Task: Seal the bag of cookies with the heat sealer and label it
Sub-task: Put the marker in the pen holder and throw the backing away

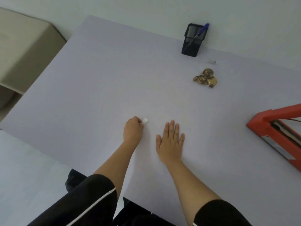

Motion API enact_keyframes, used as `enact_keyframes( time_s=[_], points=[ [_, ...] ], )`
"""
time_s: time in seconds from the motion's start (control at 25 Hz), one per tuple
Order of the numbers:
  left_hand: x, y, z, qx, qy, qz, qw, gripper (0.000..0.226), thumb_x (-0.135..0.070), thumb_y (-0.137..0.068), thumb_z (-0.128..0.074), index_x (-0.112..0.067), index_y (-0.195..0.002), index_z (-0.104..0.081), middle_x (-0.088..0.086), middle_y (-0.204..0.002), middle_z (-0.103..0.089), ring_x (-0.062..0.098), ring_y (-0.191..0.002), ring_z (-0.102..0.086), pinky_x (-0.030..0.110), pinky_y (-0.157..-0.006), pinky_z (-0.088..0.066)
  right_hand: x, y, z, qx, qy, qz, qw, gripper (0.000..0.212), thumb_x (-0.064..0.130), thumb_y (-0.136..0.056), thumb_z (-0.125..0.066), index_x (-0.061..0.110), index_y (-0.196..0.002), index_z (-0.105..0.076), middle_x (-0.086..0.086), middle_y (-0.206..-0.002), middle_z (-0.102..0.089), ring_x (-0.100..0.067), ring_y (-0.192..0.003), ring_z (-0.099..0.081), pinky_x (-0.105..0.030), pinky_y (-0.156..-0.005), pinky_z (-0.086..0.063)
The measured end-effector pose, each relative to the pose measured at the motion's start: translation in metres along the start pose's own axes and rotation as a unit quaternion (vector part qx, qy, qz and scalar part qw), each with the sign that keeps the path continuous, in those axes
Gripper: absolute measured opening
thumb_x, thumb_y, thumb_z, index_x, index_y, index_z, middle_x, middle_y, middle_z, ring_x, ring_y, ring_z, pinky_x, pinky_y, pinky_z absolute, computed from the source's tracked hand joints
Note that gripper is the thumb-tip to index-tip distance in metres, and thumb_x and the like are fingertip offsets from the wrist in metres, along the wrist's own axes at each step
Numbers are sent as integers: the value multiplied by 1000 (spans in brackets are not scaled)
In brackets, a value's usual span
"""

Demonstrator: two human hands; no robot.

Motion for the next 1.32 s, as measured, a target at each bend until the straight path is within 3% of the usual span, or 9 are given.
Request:
enact_keyframes(
  time_s=[0.16, 0.32, 0.52, 0.64, 0.8, 0.92, 1.08, 1.2, 1.32],
  points=[
    [-1, 6, -4, -10, -28, -36, 999, 16, -11, -94, -48, -2, -98, -60, 17, -107, -54, 30, -97, -49, 29, -75, -36, 0, -3, -3, 37, -9, 11, 999, 62, 43, -97, -9, 10, -147, 9, -6, -156, 17, -24, -143, 16, -49, -114, 6],
    [3, 23, 6, -7, 16, -90, 996, 13, -8, -94, -42, -3, -94, -54, 15, -103, -54, 29, -92, -48, 33, -75, -41, 1, -7, 4, 59, 25, -4, 998, 62, 41, -99, -16, 10, -146, 11, -6, -155, 20, -24, -143, 17, -49, -114, 7],
    [98, 68, 59, -2, 209, -19, 978, 6, -10, -87, -58, -12, -92, -55, -1, -82, -58, 16, -72, -55, 21, -58, -43, 54, 33, 6, -51, 7, 41, 998, 54, 29, -98, -31, 5, -145, -19, -12, -157, -11, -27, -144, -12, -45, -114, -13],
    [184, 88, 103, -25, 231, 16, 972, 17, -11, -89, -58, -13, -105, -63, -2, -88, -61, 15, -80, -57, 24, -70, -47, 142, 94, -27, -78, -87, 129, 985, 55, 33, -91, -31, 2, -136, -40, -18, -145, -38, -31, -134, -36, -43, -109, -28],
    [301, 109, 153, -92, 249, 69, 962, 20, -16, -91, -56, -9, -104, -70, 2, -86, -70, 18, -82, -64, 19, -72, -41, 253, 173, -85, -46, -131, 260, 956, 45, 29, -91, -31, 6, -123, -53, -11, -126, -57, -27, -116, -52, -41, -100, -42],
    [393, 125, 166, -140, 265, 160, 940, 18, -23, -90, -56, -13, -96, -69, 3, -83, -71, 19, -86, -65, 22, -77, -39, 308, 216, -134, 2, -125, 340, 932, 33, 23, -92, -37, 9, -116, -56, -7, -113, -62, -22, -101, -56, -33, -92, -42],
    [484, 128, 128, -146, 287, 231, 918, 9, -16, -88, -56, -17, -91, -64, 1, -82, -67, 17, -83, -61, 18, -70, -39, 327, 215, -217, 64, -92, 366, 924, 34, 24, -94, -36, 10, -118, -56, -4, -113, -61, -18, -102, -55, -34, -93, -47],
    [541, 110, 65, -96, 257, 251, 928, 11, -17, -90, -56, -15, -89, -66, -3, -78, -64, 9, -70, -56, 10, -57, -34, 319, 175, -293, 110, -53, 317, 941, 40, 27, -95, -35, 9, -129, -48, -5, -125, -53, -20, -112, -49, -35, -97, -44],
    [607, 76, -18, -57, 237, 275, 930, 12, -15, -89, -55, -12, -91, -66, -2, -76, -64, 6, -67, -55, 15, -56, -38, 310, 125, -391, 148, -4, 261, 954, 45, 28, -97, -41, 9, -137, -34, -8, -138, -39, -24, -121, -41, -32, -98, -41]
  ],
)
Point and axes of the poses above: each hand's wrist, its own y-axis away from the middle knuckle, its own z-axis out of the back of the hand, x = y × z, the point moved 8 cm from there along -y, towards the middle knuckle
